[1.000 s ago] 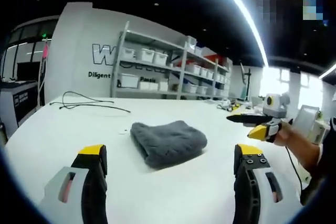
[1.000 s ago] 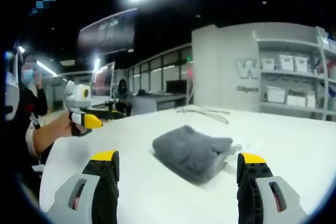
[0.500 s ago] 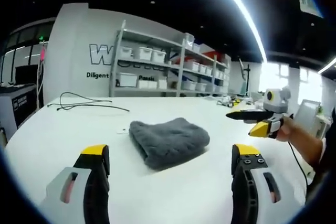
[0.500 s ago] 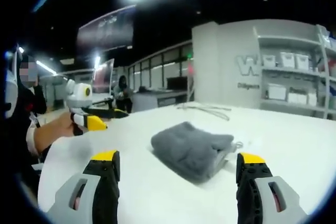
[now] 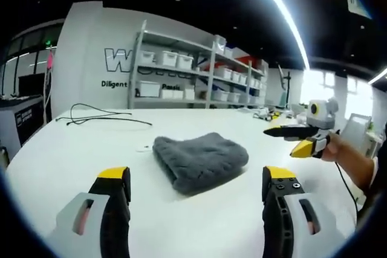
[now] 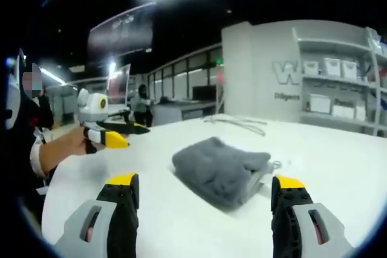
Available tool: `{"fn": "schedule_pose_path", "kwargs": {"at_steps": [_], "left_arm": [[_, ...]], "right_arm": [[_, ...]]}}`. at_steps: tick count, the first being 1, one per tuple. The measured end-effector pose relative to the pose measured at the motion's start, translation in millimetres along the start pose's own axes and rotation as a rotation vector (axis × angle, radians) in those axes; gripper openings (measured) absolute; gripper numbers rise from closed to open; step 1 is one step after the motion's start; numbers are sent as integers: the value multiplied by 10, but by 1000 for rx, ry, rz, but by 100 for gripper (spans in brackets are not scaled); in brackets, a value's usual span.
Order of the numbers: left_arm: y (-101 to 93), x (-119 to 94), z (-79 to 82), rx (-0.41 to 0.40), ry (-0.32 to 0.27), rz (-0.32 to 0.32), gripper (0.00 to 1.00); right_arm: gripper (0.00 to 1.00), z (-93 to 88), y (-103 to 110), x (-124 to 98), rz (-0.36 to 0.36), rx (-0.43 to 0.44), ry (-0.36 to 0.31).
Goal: Open the folded towel by lifting each exposed corner and separating the folded layers until the towel lies flat within the target outline without major curled edges
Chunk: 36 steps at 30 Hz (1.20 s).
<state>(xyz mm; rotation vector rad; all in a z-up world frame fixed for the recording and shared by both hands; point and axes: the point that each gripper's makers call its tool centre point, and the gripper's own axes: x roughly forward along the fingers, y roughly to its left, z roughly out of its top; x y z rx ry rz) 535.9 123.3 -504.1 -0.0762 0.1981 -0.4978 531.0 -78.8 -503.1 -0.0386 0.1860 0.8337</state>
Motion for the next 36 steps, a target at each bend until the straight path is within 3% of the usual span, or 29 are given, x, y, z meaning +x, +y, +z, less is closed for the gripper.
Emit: {"fn": "schedule_pose_path", "kwargs": {"at_steps": [12,24,29,36], "left_arm": [[88,41,-55,-15,18,12,85],[-4,151,-90,-3,25,-3,84],[-31,224,-128,44,47,4,84],[-42,251,-142,16,40,-8,83]], "right_arm": [[91,0,-134,93,-29,12,-17],[90,-32,-172,137,-37,18,-16],[90,-51,-186,171,-36,25,-14],[90,-107,-220,206,-37,25,2]]}}
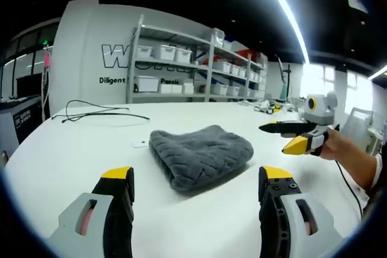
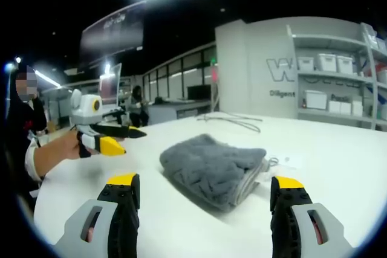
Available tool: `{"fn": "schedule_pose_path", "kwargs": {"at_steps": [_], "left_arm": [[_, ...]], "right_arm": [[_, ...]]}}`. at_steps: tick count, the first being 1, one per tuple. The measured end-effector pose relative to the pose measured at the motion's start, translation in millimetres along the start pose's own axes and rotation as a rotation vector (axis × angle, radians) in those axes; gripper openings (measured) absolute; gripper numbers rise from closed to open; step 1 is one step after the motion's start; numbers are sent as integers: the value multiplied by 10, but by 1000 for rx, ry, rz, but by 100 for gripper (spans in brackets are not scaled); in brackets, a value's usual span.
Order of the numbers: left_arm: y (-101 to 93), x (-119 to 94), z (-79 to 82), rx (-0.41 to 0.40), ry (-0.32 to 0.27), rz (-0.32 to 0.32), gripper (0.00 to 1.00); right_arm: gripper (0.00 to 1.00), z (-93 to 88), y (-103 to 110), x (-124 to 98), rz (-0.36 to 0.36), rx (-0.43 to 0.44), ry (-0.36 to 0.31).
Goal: Open the folded towel by lifting each exposed corner and separating the folded layers until the towel lies flat within the target outline without major curled edges
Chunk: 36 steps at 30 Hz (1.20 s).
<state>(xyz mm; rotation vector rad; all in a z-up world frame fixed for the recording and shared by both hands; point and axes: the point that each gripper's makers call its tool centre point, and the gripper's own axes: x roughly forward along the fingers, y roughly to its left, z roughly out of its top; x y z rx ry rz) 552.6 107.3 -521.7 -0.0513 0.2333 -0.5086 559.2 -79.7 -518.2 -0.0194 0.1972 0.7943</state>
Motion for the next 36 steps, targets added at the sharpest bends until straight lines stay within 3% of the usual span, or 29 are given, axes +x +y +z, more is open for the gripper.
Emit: {"fn": "schedule_pose_path", "kwargs": {"at_steps": [12,36], "left_arm": [[23,83,-62,-50,-10,-25,83],[38,238,-117,-40,-31,-36,79]], "right_arm": [[89,12,26,58,9,-2,-2],[86,-75,-12,177,26,16,-8]]}}
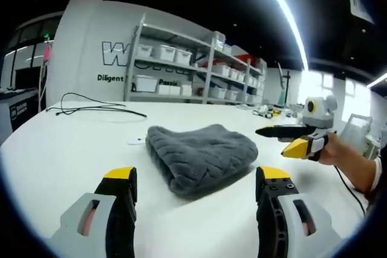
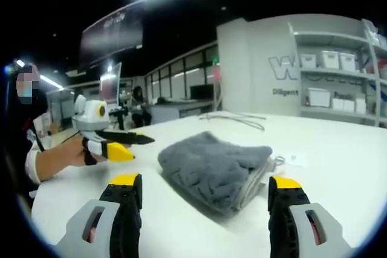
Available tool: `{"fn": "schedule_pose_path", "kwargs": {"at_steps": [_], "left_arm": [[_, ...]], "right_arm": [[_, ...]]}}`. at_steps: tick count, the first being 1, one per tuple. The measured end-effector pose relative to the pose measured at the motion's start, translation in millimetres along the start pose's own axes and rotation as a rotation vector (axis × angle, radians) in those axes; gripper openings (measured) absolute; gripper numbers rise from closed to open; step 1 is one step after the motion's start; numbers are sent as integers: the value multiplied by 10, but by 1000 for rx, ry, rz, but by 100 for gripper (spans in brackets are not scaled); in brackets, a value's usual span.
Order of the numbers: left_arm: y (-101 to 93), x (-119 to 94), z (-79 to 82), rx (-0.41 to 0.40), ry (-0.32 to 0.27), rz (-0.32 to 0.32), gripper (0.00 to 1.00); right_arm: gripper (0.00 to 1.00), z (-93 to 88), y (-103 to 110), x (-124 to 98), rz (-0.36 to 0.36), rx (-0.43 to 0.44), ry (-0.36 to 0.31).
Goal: Open the folded towel by lifting each exposed corner and separating the folded layers until the towel lies flat within the target outline without major curled edges
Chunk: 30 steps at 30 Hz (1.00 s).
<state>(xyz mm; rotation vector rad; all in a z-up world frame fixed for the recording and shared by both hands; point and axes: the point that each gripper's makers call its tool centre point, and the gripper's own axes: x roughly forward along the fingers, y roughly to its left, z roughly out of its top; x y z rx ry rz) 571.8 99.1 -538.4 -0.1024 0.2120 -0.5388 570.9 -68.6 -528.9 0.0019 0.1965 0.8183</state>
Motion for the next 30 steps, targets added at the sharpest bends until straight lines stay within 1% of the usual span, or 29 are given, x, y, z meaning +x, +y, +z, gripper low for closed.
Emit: {"fn": "schedule_pose_path", "kwargs": {"at_steps": [3,5,9,10,15,20,23,26,30], "left_arm": [[22,21,-3,8,-10,5,79],[28,24,24,13,-29,4,79],[27,23,69,2,-50,-1,79],[28,23,66,-3,-42,-1,79],[16,15,66,38,-36,2,79],[-30,20,72,31,-43,-6,77],[-28,24,57,38,-38,1,77],[-15,32,27,23,-26,8,77],[-26,35,40,22,-26,7,76]], "right_arm": [[85,-9,-16,21,2,15,-16],[85,-2,-7,27,2,22,-19],[85,49,27,17,9,8,-31],[85,51,27,14,7,8,-30],[85,66,25,-1,3,5,-34],[84,60,22,4,2,-5,-26],[84,60,13,11,-1,-6,-25],[83,75,1,8,-6,-17,-26],[82,96,-7,9,-7,-11,-35]]}}
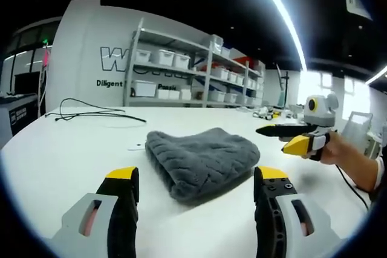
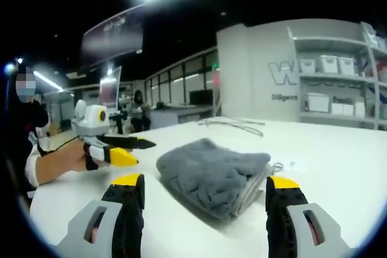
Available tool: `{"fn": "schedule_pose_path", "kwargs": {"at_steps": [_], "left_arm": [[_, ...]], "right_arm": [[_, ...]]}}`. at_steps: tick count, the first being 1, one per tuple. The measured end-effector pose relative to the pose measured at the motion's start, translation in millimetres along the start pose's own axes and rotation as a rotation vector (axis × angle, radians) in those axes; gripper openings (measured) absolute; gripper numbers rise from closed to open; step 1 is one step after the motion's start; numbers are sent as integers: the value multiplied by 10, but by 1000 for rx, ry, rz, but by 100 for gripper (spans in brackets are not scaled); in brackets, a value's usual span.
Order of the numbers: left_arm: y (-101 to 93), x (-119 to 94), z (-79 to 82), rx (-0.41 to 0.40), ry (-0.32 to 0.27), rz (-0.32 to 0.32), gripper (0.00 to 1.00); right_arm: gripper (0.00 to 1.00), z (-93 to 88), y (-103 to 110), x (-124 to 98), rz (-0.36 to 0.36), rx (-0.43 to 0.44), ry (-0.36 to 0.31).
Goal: Open the folded towel by lifting each exposed corner and separating the folded layers until the towel lies flat within the target outline without major curled edges
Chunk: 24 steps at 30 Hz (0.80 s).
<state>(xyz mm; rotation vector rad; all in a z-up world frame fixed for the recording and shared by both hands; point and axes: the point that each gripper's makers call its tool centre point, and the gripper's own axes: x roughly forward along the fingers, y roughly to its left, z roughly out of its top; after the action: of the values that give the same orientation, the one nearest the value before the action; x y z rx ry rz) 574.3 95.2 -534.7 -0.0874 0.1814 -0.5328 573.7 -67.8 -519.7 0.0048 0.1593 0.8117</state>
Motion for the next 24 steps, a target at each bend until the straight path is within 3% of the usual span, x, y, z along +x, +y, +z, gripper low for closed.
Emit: {"fn": "schedule_pose_path", "kwargs": {"at_steps": [24], "left_arm": [[-62,68,21,-6,57,-8,74]], "right_arm": [[78,7,-8,124,9,6,39]]}}
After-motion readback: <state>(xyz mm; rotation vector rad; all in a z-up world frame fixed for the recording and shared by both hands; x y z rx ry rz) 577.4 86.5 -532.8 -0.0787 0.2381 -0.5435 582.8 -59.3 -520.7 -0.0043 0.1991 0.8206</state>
